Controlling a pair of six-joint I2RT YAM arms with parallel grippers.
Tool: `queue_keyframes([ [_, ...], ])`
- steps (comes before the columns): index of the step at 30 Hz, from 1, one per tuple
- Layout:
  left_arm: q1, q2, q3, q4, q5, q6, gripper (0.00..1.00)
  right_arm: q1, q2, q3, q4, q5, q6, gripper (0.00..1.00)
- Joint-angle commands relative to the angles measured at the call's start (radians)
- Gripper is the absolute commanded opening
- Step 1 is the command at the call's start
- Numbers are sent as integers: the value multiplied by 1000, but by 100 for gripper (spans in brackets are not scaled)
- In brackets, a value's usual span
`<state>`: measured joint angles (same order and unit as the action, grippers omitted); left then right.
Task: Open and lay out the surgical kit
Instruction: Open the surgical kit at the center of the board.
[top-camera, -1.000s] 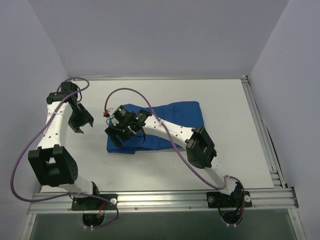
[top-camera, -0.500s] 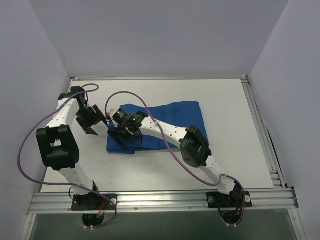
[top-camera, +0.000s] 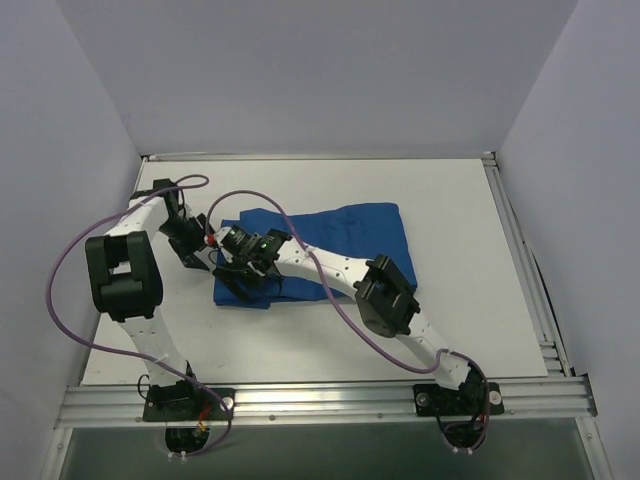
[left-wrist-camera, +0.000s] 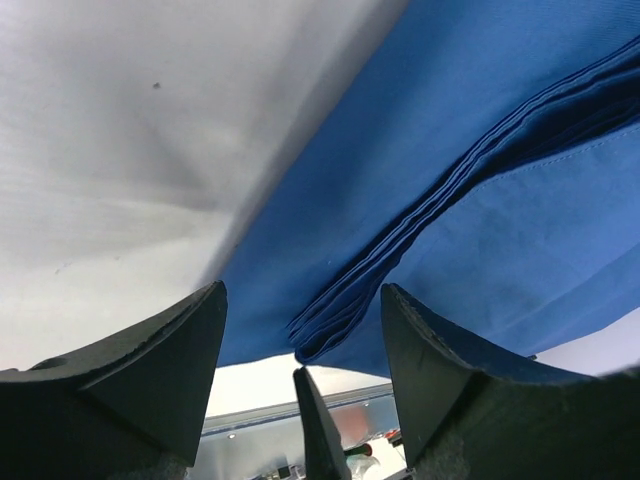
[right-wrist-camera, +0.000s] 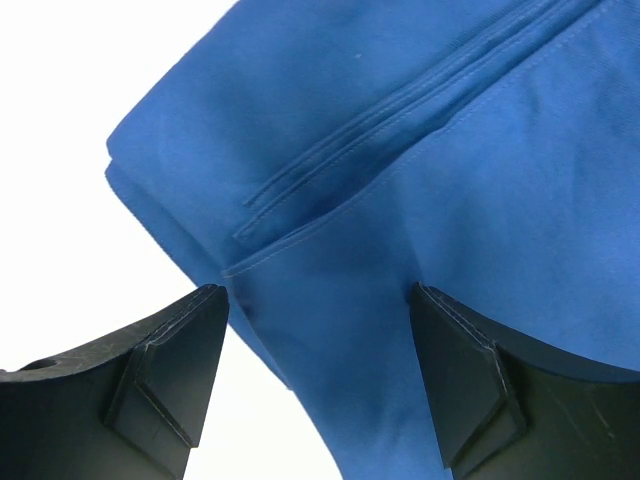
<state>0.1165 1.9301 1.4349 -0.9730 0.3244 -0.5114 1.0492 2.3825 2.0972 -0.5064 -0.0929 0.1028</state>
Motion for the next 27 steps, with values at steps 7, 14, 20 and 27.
queue_keyframes([
  [7, -58, 76, 21, 57, 12, -1, 65, -5, -89, -16, -27, 44, 9, 74],
  [14, -61, 6, 4, 66, -139, 20, 66, -58, -170, -118, 29, -1, 58, 74],
  [20, -61, 32, -8, 85, -159, 42, 67, -69, -178, -138, 28, -21, 74, 73],
  [27, -97, 78, -1, 129, -160, 37, 60, -68, -183, -117, 19, -24, 86, 73],
])
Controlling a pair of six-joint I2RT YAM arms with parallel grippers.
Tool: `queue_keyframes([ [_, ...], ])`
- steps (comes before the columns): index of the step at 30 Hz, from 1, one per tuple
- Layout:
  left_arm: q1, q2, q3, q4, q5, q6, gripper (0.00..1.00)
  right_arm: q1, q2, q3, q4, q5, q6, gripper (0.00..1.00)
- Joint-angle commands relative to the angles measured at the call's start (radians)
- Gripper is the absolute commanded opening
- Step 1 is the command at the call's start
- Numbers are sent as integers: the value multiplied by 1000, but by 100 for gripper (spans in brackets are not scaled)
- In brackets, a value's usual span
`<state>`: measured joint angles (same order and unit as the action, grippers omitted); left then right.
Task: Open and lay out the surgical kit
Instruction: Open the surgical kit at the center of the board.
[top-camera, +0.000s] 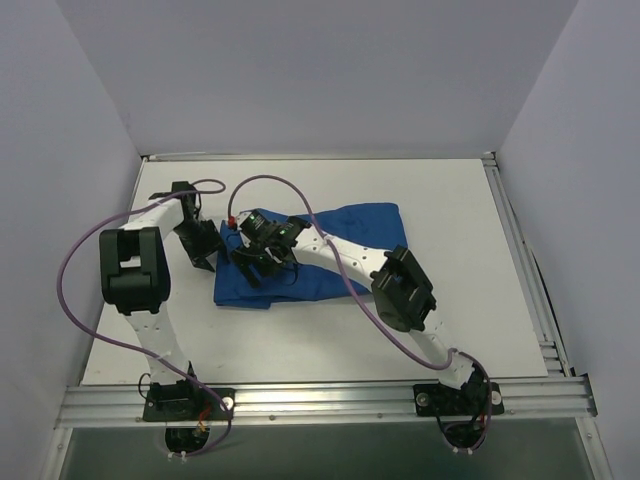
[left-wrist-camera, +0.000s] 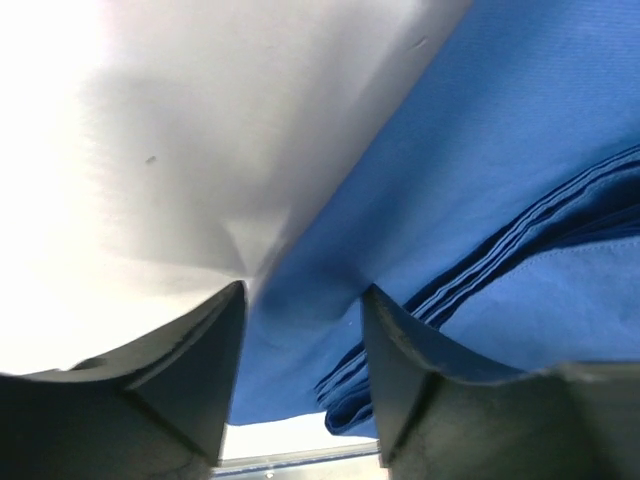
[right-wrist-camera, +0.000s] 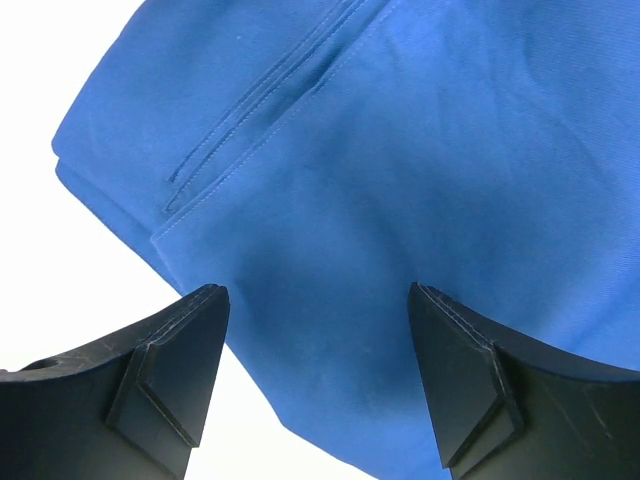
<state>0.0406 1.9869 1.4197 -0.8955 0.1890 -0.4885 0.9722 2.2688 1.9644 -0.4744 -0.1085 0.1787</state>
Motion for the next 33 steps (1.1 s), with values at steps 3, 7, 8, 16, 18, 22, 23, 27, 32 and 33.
queue_keyframes([
  [3, -30, 44, 24, 61, -37, 13, 51, 8, -65, 21, -12, -11, 13, 73],
  [7, -30, 70, 30, 76, -48, 7, 15, 16, -48, 28, -20, -36, 19, 72],
  [8, -30, 70, 35, 75, -59, 5, 6, 19, -43, 28, -20, -42, 19, 72],
  [16, -15, 29, 48, 29, -118, 8, 2, 57, -23, 42, 8, -88, -51, 74],
  [18, -13, 32, 45, 26, -120, 8, 2, 62, -17, 53, 11, -88, -61, 74],
  [22, -13, 33, 31, 27, -115, 5, 2, 66, 18, 88, -12, -71, -81, 74],
  [23, -11, 33, 30, 26, -114, 4, 2, 66, 27, 102, -19, -54, -81, 74],
  [27, -11, 30, 27, 24, -99, 1, 2, 69, 58, 116, -38, -27, -90, 71],
  [32, -11, 30, 30, 17, -88, -2, 2, 71, 93, 142, -53, -10, -107, 70],
  [33, -11, 30, 31, 17, -88, -4, 2, 71, 95, 142, -50, -8, -108, 70],
])
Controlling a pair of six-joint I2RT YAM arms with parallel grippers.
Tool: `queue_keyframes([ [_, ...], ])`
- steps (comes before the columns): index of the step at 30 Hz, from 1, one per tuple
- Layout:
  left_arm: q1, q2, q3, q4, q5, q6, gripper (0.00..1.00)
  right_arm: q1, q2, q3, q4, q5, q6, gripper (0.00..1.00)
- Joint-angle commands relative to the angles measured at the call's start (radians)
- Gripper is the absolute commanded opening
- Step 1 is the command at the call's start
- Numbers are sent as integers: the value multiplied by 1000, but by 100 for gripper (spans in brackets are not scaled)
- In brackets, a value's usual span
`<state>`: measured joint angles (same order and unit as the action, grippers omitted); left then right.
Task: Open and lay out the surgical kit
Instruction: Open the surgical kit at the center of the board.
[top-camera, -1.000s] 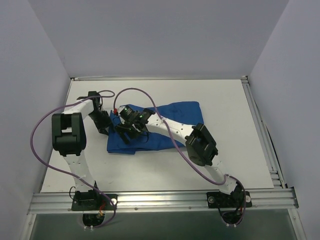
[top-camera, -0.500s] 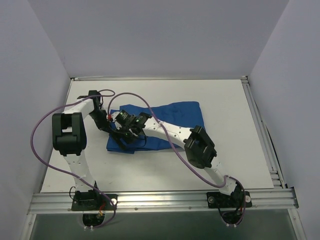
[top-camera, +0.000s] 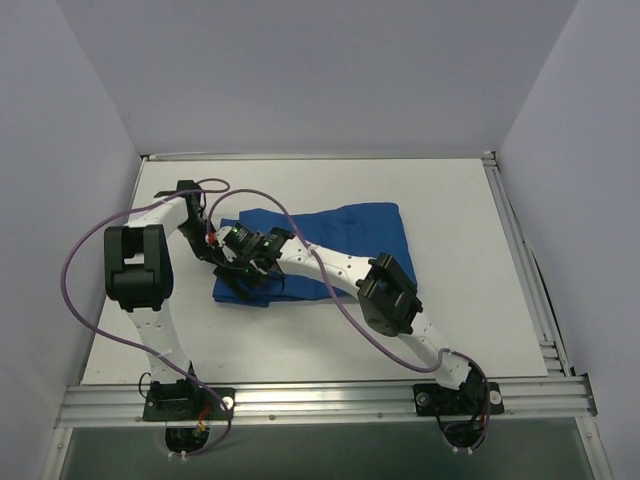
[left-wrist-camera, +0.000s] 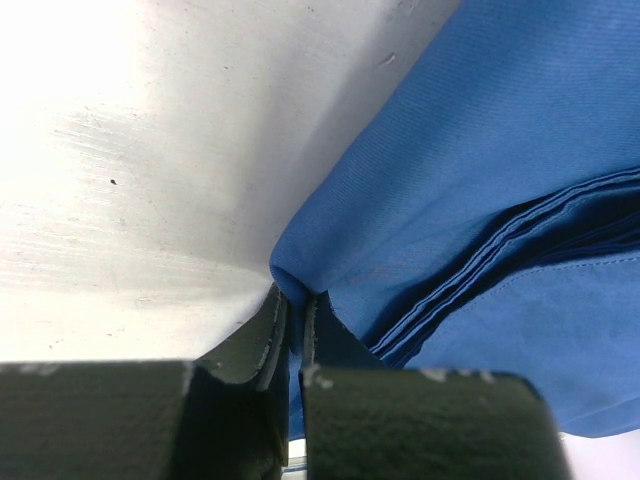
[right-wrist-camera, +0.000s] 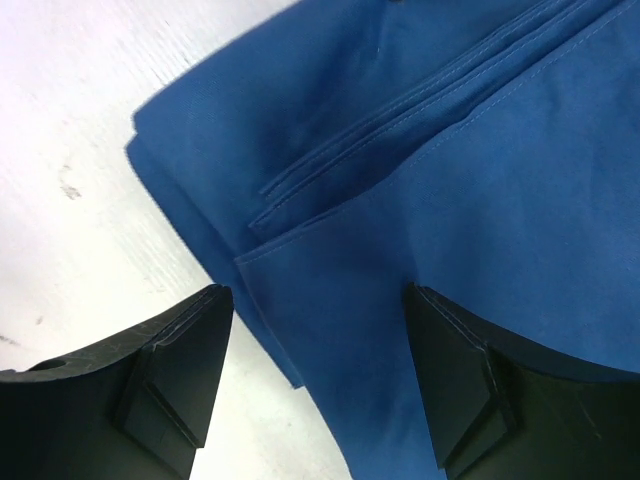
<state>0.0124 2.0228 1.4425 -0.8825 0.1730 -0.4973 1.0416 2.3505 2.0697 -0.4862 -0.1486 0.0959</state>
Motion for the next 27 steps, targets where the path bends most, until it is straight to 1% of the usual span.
queue_keyframes([
  [1, 17, -4, 10, 1, -70, 5, 2, 0, 19, 35, -35, 30, -27, 70],
  [5, 15, -3, 15, -1, -56, 0, 2, 1, 42, 56, -34, 15, -24, 68],
  [8, 15, -3, 16, -3, -52, -1, 2, 1, 61, 63, -37, 47, -12, 66],
  [14, 17, -3, 16, -7, -59, -1, 2, 0, 66, 85, -43, 173, 16, 52],
  [15, 17, -3, 15, -7, -59, -1, 2, 0, 64, 87, -40, 191, 16, 48],
  [17, 17, -1, 15, -7, -58, -1, 2, -6, 66, 92, -40, 192, 21, 44],
  [18, 17, -1, 15, -6, -56, -1, 2, -9, 69, 95, -41, 184, 25, 37],
  [20, 17, -1, 15, -7, -58, -1, 2, -14, 70, 98, -40, 181, 30, 26],
  [21, 17, -1, 16, -7, -56, -1, 2, -14, 70, 101, -41, 178, 31, 14],
  [23, 17, -1, 18, -9, -61, -3, 2, -15, 61, 104, -43, 178, 36, 0],
  [27, 23, 7, 22, -15, -64, -7, 2, -28, 10, 93, -38, 187, 50, 0],
])
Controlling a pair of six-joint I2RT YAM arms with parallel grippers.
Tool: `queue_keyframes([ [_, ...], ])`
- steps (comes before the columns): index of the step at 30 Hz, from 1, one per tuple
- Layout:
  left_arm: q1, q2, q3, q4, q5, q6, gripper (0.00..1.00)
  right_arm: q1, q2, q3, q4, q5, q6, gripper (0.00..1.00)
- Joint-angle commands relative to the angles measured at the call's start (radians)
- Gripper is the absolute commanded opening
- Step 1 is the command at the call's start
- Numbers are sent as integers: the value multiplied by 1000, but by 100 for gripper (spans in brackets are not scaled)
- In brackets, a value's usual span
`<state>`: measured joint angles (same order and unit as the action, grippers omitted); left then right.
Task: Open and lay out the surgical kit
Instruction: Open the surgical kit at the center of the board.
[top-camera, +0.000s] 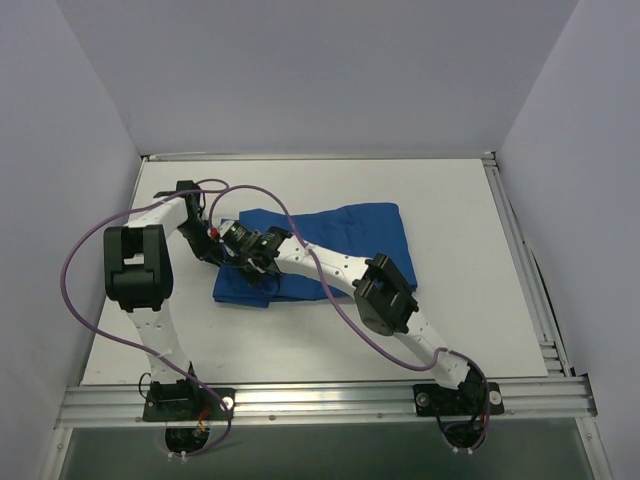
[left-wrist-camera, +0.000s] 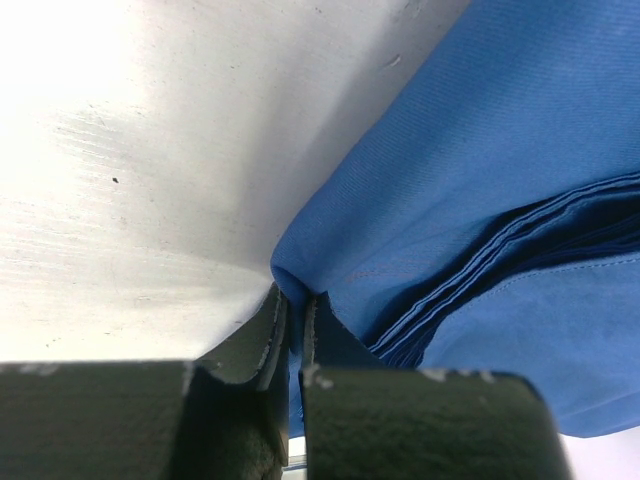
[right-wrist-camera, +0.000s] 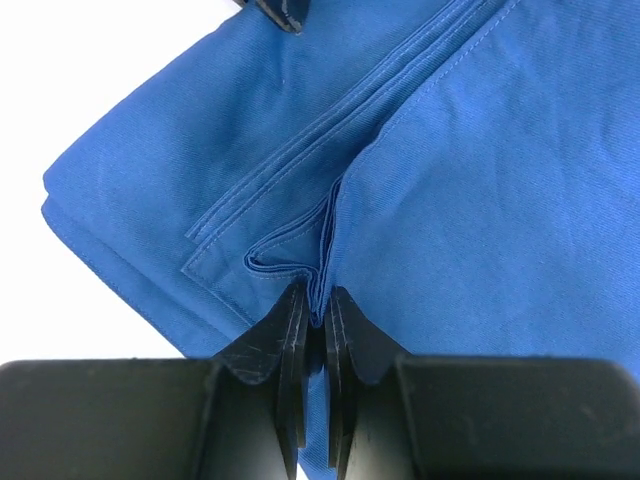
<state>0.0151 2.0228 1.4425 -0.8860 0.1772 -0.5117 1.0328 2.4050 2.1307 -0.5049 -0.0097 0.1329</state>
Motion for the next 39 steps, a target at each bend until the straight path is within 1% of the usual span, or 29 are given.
queue_keyframes([
  [1, 22, 10, 22, -13, -70, 6, 2, -23, -79, 11, -17, 57, 16, 0],
  [5, 34, 14, 25, -16, -91, 9, 2, -69, -187, -58, 9, 80, 40, 0],
  [9, 49, 19, 22, -21, -114, 15, 2, -134, -291, -92, 19, 83, 82, 0],
  [15, 59, 37, 30, -22, -110, 15, 2, -155, -354, -89, -17, 108, 89, 0],
  [22, 75, 45, 42, -37, -133, 21, 2, -181, -366, -97, -23, 119, 86, 0],
  [27, 123, 43, 29, -36, -139, 25, 2, -200, -379, -83, -29, 129, 89, 0],
  [33, 137, 56, 42, -44, -137, 21, 2, -204, -362, -94, 0, 59, 99, 0],
  [39, 158, 62, 59, -76, -194, 21, 2, -198, -316, -45, 5, 31, 108, 0],
])
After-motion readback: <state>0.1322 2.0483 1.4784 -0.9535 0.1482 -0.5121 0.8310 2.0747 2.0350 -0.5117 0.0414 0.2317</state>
